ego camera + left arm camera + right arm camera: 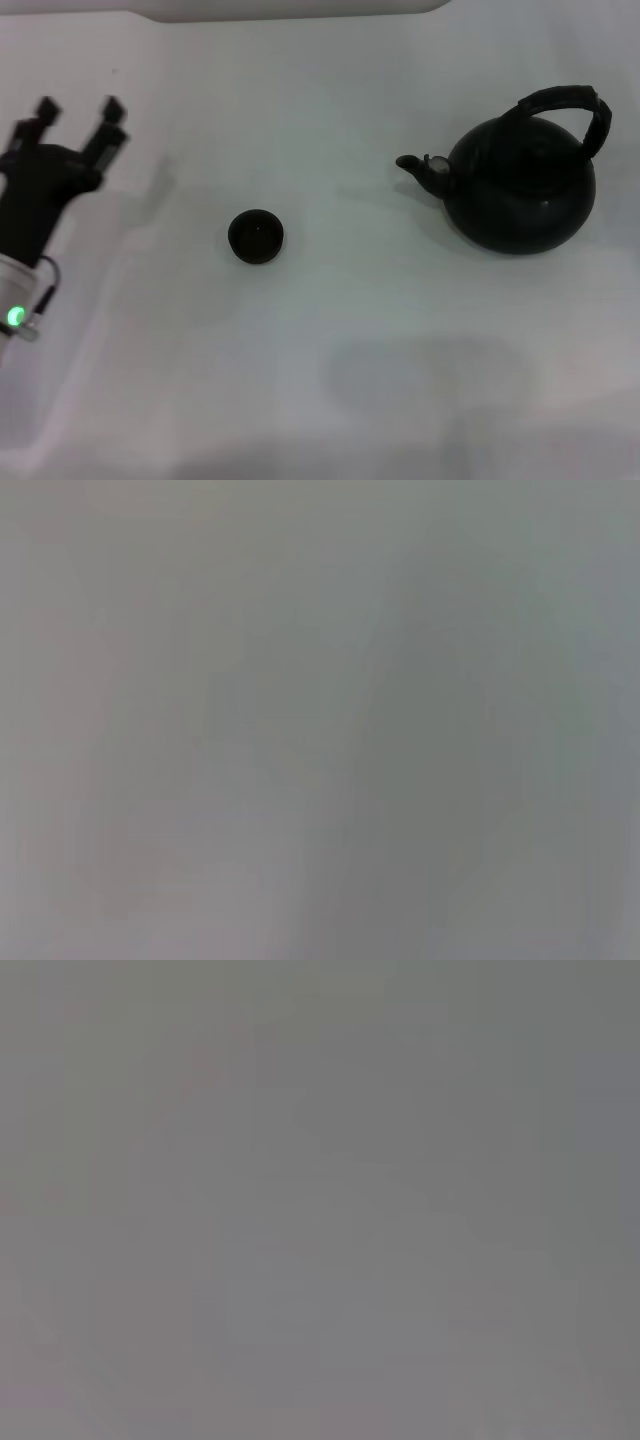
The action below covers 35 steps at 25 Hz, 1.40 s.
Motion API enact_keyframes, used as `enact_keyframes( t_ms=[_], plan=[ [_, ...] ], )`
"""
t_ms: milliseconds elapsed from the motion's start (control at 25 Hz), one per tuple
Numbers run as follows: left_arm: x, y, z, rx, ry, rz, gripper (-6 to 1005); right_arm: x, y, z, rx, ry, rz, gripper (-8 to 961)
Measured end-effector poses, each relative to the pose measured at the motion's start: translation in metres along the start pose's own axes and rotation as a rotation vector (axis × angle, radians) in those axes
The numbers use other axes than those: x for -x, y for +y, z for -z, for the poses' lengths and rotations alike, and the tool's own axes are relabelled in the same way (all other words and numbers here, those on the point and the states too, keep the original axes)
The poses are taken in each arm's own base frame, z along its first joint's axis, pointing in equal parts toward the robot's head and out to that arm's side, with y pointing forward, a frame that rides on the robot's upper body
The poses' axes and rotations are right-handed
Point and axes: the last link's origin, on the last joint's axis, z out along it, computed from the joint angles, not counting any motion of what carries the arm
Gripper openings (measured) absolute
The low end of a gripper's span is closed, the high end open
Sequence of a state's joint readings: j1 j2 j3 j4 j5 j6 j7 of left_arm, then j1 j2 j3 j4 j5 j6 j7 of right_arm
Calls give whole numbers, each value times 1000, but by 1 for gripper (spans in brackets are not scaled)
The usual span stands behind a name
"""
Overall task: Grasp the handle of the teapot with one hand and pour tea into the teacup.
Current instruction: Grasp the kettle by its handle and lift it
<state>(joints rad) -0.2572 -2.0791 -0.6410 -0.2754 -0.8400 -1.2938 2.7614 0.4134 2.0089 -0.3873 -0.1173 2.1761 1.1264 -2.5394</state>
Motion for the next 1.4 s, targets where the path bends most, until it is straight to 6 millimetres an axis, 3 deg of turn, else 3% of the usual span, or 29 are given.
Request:
enact_keyframes(
  t_ms=[80,320,480,840,1120,1400],
  plan=[
    [-4,-15,7,-94,34,29,860,4,0,-2,55,23,-4,738],
    [-4,-31,16,-162,32,15,861,35,-10,-9,191,125,-5,737],
    [-7,-43,21,-230,53,26,861,66,-17,-10,218,251,28,737],
    [-11,-51,21,-276,76,35,862,108,-15,0,187,459,86,736],
    [-16,-58,21,-318,100,43,862,121,5,16,256,574,-21,735],
    [-22,-67,17,-344,117,25,861,112,11,34,208,754,-45,735]
  ],
)
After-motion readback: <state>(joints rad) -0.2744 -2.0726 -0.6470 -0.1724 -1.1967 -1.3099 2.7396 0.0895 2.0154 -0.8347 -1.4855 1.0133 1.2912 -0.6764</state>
